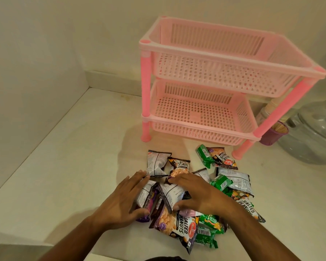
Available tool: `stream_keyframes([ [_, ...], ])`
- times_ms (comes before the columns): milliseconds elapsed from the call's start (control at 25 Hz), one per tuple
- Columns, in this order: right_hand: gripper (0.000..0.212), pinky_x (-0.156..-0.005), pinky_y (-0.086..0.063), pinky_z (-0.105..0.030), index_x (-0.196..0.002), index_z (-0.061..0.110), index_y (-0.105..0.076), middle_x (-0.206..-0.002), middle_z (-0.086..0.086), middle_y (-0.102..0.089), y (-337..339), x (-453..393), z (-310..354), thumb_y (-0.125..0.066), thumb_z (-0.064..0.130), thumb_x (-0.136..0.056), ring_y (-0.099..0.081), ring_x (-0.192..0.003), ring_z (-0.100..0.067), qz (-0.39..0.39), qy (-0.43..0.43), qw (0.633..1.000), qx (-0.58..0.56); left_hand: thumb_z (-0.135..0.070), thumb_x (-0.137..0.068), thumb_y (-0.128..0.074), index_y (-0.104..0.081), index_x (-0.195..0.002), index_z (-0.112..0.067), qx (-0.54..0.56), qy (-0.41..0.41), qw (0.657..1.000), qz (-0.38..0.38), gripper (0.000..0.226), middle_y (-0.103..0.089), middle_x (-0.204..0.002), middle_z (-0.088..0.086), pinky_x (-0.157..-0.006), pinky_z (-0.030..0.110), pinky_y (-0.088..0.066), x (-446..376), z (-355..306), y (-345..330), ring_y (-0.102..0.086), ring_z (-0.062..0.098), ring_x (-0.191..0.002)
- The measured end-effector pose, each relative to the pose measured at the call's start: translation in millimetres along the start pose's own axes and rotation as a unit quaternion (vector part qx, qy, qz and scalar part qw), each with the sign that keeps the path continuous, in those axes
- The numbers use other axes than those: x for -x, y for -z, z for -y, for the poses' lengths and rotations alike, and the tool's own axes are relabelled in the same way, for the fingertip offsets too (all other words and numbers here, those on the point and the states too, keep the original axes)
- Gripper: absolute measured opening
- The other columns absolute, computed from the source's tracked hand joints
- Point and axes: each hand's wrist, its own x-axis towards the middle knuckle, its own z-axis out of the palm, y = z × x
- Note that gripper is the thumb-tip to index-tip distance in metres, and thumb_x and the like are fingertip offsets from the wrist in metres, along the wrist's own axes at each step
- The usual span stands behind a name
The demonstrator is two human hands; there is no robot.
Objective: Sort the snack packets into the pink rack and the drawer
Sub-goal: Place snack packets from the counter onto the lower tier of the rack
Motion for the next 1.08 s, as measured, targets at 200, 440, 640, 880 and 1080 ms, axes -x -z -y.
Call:
stream_keyframes([
  [200, 0.065, -0.099, -0.039, -0.030, -0.143, 0.027, -0.050, -0.127, 0.007, -0.057, 4, -3, -2, -0.066, 0.053, -0.086, -0.047, -0.118, -0.008, -0.011, 0.014, 1.000, -0.018, -0.082, -0.085, -0.044, -0.008, -0.160, -0.034, -0.013, -0.012, 1.000, -0.007, 0.095, -0.019, -0.162, -0.011, -0.117, 0.030, -0.023, 1, 10, 3, -0.016, 0.006, -0.147],
  [440, 0.032, -0.077, -0.042, -0.019, -0.119, 0.028, -0.066, -0.104, 0.019, -0.062, 16, -5, -3, -0.069, 0.038, -0.089, -0.054, -0.094, 0.006, -0.040, 0.017, 0.997, -0.058, -0.073, -0.091, -0.043, -0.043, -0.142, -0.022, 0.004, 0.010, 0.997, -0.083, 0.073, -0.058, -0.119, -0.003, -0.087, 0.023, -0.043, -6, 6, 7, -0.055, 0.010, -0.102],
  [640, 0.032, -0.076, -0.050, -0.017, -0.123, 0.027, -0.063, -0.106, 0.016, -0.064, 63, 8, -11, -0.068, 0.033, -0.091, -0.061, -0.094, 0.001, -0.123, -0.022, 0.985, -0.117, -0.073, -0.092, -0.039, -0.042, -0.139, -0.017, 0.052, -0.015, 0.983, -0.174, 0.073, -0.059, -0.109, 0.002, -0.074, 0.028, -0.048, -48, -14, 46, -0.055, 0.012, -0.087],
  [880, 0.024, -0.071, -0.044, -0.026, -0.116, 0.022, -0.065, -0.101, 0.019, -0.060, 150, -6, -45, -0.064, 0.017, -0.093, -0.060, -0.090, -0.007, -0.284, -0.064, 0.955, -0.051, -0.058, -0.097, -0.045, -0.038, -0.145, -0.015, 0.016, -0.046, 0.980, -0.194, 0.065, -0.050, -0.124, 0.006, -0.088, 0.036, -0.044, -167, -41, 103, -0.050, 0.019, -0.106],
  [1080, 0.031, -0.086, -0.046, -0.041, -0.124, 0.008, -0.061, -0.120, -0.015, -0.064, 190, -29, -101, -0.059, 0.008, -0.092, -0.055, -0.109, -0.036, -0.337, -0.140, 0.927, 0.087, -0.044, -0.100, -0.048, -0.036, -0.148, -0.013, -0.055, -0.026, 0.987, -0.149, 0.059, -0.046, -0.132, 0.009, -0.096, 0.045, -0.040, -263, -33, 114, -0.045, 0.027, -0.118],
])
